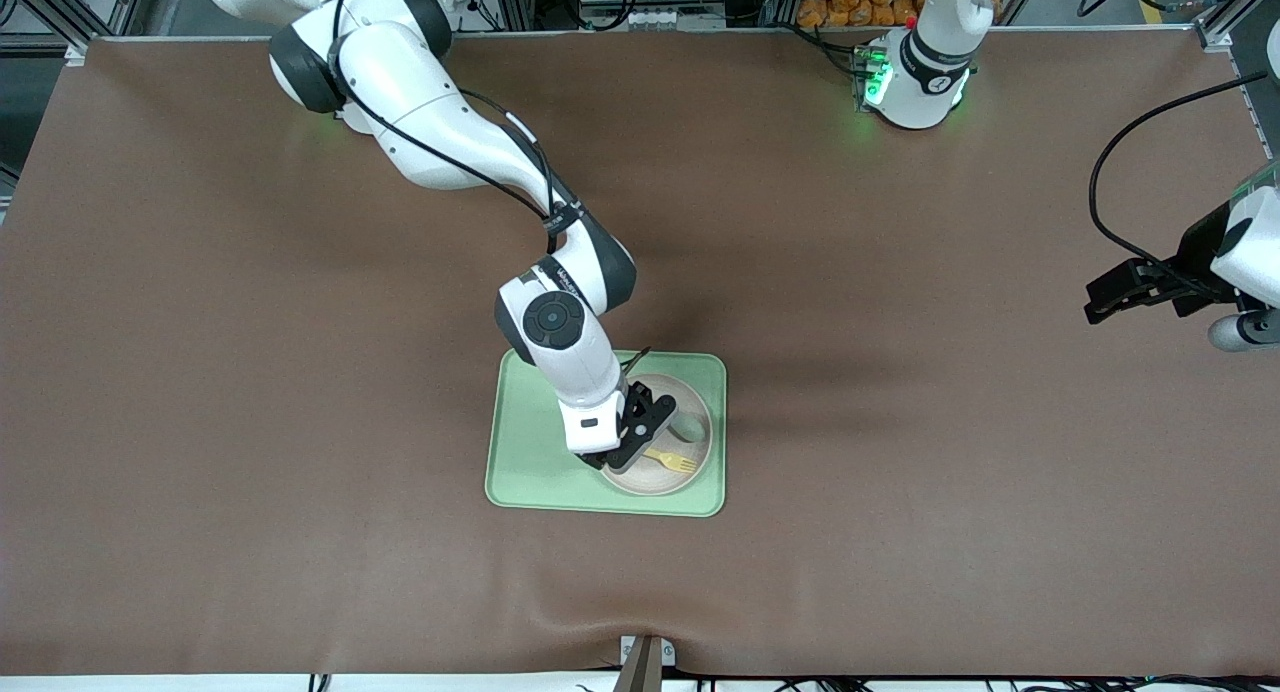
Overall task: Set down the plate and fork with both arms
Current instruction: 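Lower the right gripper and grasp the yellow fork's handle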
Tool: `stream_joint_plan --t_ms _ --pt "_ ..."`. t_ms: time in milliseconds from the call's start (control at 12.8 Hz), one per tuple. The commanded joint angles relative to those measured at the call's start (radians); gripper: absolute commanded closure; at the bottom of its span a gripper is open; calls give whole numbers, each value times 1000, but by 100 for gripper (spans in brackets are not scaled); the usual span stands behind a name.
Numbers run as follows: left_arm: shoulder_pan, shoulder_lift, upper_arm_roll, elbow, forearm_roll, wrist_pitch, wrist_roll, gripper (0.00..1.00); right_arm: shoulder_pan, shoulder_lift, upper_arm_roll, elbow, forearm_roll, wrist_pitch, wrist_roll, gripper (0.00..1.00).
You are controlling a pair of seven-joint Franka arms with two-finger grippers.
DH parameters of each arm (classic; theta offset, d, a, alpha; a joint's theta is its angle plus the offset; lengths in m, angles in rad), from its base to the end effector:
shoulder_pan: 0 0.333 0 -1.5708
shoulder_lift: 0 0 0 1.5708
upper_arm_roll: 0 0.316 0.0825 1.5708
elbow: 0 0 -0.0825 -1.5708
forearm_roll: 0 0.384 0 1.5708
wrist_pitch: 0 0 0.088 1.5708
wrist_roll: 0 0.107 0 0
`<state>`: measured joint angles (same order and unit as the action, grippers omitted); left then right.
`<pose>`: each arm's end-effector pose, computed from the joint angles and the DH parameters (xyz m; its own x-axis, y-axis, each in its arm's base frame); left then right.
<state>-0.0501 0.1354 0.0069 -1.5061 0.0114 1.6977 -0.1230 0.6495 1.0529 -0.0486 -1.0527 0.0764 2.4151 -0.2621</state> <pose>0.6066 -0.0254 0.5883 0.9953 0.0782 0.0572 0.0787 -0.9969 -0.0053 0.6547 0.4673 0.2184 0.6265 0.7190 0.3010 0.7409 -0.6692 0.0564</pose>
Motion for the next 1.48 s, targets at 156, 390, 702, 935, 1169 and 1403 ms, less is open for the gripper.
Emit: stream_joint_plan --t_ms 156,390,702,935,1169,1403 --pt "1 0 -2 12 27 -3 -6 0 9 41 -7 40 -6 19 0 40" --pt "3 0 -2 12 27 -3 -6 0 7 41 -8 40 -6 21 0 41" --pt "4 0 -2 14 25 -1 -6 0 9 49 -8 42 -6 32 3 43" --pt "6 0 -2 14 25 -1 -6 0 7 58 -10 43 -6 56 3 43" --pt "6 0 -2 14 25 -1 -6 0 9 68 -10 51 -6 59 4 43" --pt "6 0 -2 14 25 -1 -6 0 9 73 -10 51 -6 59 3 43"
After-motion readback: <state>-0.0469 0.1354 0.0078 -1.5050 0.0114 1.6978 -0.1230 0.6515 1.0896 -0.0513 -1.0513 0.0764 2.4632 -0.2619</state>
